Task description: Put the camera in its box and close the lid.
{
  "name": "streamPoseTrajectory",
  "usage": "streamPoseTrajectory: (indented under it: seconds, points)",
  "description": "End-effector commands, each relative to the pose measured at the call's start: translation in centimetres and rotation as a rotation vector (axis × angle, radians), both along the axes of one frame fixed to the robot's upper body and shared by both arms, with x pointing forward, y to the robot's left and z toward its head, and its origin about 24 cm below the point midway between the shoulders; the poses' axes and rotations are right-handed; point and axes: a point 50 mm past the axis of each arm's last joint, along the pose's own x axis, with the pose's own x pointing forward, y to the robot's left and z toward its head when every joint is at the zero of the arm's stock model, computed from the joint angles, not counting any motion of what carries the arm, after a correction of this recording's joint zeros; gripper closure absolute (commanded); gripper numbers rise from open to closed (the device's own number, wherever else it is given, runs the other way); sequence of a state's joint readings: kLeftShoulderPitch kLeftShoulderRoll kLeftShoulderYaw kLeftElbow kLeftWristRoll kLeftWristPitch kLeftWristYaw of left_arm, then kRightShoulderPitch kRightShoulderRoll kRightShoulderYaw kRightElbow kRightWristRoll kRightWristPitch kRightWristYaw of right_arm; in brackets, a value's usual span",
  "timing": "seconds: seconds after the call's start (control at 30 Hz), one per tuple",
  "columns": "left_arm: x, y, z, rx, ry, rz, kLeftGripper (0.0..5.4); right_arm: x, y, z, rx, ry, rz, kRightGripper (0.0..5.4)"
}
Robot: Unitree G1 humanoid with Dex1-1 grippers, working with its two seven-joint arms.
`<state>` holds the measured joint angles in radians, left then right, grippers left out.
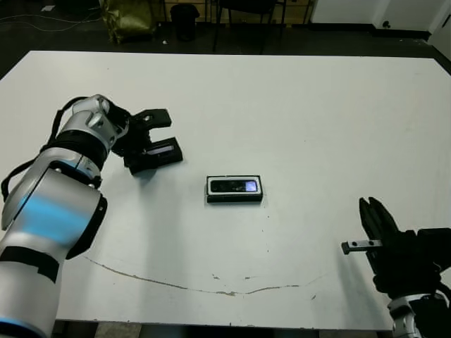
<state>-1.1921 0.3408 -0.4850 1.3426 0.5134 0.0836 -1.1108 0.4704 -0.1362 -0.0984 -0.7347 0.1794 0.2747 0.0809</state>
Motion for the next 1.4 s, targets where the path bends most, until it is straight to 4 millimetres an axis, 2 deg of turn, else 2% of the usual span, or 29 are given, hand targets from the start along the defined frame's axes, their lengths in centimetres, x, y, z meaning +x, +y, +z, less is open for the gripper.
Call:
streamPoseTrajectory:
  seconds: [0.03,0.2,0.47,0.7,0.83,1.07,1.23,1.4]
  points:
    - [-2.2,1.3,-3.9,0.039,0.204,0.029,3.44,-1.9,-0.1,-2.1,0.047,0.111,-0.048,5.40]
    - [-1.9,0.2,-2.7,-0.139,0.231,0.019,3.44,-1.7,0.1,-3.2,0.038,0.115,-0.043,5.40]
    - [-1.8,-0.6,-0.6,-0.478,0.257,0.031,3.44,-1.5,2.2,-2.7,0.090,0.117,-0.005,5.40]
    - [-2.3,-0.9,0.6,-0.609,0.299,0.001,3.44,-1.5,2.9,-2.3,0.096,0.106,0.021,5.40]
    - [-2.7,-1.2,1.1,-0.639,0.321,-0.026,3.44,-1.4,2.5,-2.9,0.093,0.115,0.026,5.40]
    - [-3.4,-1.7,1.9,-0.689,0.203,-0.043,3.45,-1.1,2.3,-3.3,0.092,0.102,0.041,5.40]
    - [-4.0,-1.9,2.0,-0.781,0.125,0.016,3.45,-0.9,2.3,-3.5,0.099,0.081,0.052,5.40]
    - [-4.8,-2.3,1.8,-0.852,-0.025,0.083,3.45,-0.8,2.8,-3.1,0.099,0.083,0.056,5.40]
